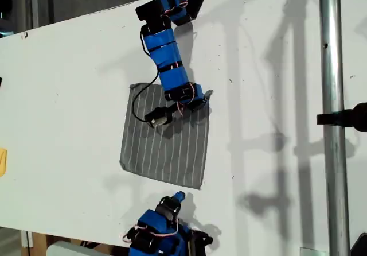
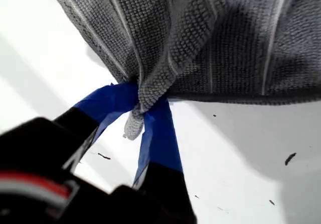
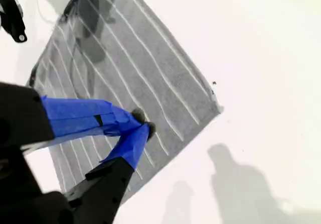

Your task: Grasp corners of a towel and fold twice.

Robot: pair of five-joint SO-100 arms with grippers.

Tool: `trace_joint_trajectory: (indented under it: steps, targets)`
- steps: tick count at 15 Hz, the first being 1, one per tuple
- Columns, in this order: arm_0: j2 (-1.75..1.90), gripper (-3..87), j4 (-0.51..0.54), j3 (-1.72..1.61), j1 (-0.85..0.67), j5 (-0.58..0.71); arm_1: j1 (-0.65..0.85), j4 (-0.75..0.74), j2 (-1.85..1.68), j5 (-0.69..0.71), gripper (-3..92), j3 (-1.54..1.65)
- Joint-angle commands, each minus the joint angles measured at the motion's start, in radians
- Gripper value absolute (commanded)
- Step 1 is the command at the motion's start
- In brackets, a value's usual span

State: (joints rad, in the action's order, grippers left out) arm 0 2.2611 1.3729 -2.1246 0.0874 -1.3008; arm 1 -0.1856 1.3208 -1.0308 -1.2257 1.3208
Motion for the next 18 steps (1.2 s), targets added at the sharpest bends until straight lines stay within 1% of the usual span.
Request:
trace_joint_trajectory:
  steps: [1, 2, 3, 4, 5, 6, 7, 8, 11, 12, 14, 16, 18]
  targets:
    - [-0.367, -2.9, 0.072, 0.41, -0.035, 0.114, 0.006, -0.014, -0.014, 0.009, -0.2, -0.032]
    - [-0.485, 1.6, 0.147, 0.541, -0.049, 0.121, 0.003, -0.012, -0.015, 0.009, -0.2, -0.035]
    - [-0.523, 27.8, 0.147, 0.583, -0.057, 0.187, -0.002, -0.011, -0.018, 0.009, -0.2, -0.035]
    - [-0.538, 46.6, 0.14, 0.594, -0.055, 0.288, -0.008, -0.009, -0.02, 0.003, -0.2, -0.038]
    - [-0.552, 46.6, 0.184, 0.614, -0.057, 0.337, -0.012, -0.009, -0.021, 0.0, -0.2, -0.041]
    - [-0.534, 45.0, 0.198, 0.594, -0.072, 0.339, -0.015, -0.008, -0.026, -0.003, -0.2, -0.043]
    - [-0.503, 42.6, 0.163, 0.548, -0.08, 0.337, -0.017, -0.008, -0.032, -0.006, -0.2, -0.043]
    - [-0.502, 42.2, 0.161, 0.545, -0.08, 0.327, -0.017, -0.008, -0.037, -0.009, -0.2, -0.043]
    - [-0.482, 33.4, 0.17, 0.491, -0.103, 0.267, -0.018, -0.008, -0.038, -0.02, -0.2, -0.043]
    - [-0.465, 35.2, 0.163, 0.456, -0.103, 0.259, -0.02, -0.008, -0.038, -0.02, -0.2, -0.043]
    - [-0.434, 38.5, 0.094, 0.339, -0.086, 0.242, -0.02, -0.002, -0.051, -0.02, -0.2, -0.043]
    - [-0.405, 32.1, -0.014, 0.202, -0.049, 0.192, -0.018, 0.009, -0.069, -0.02, -0.2, -0.043]
    - [-0.38, 32.2, -0.104, 0.089, -0.028, 0.137, -0.015, 0.017, -0.084, -0.018, -0.2, -0.043]
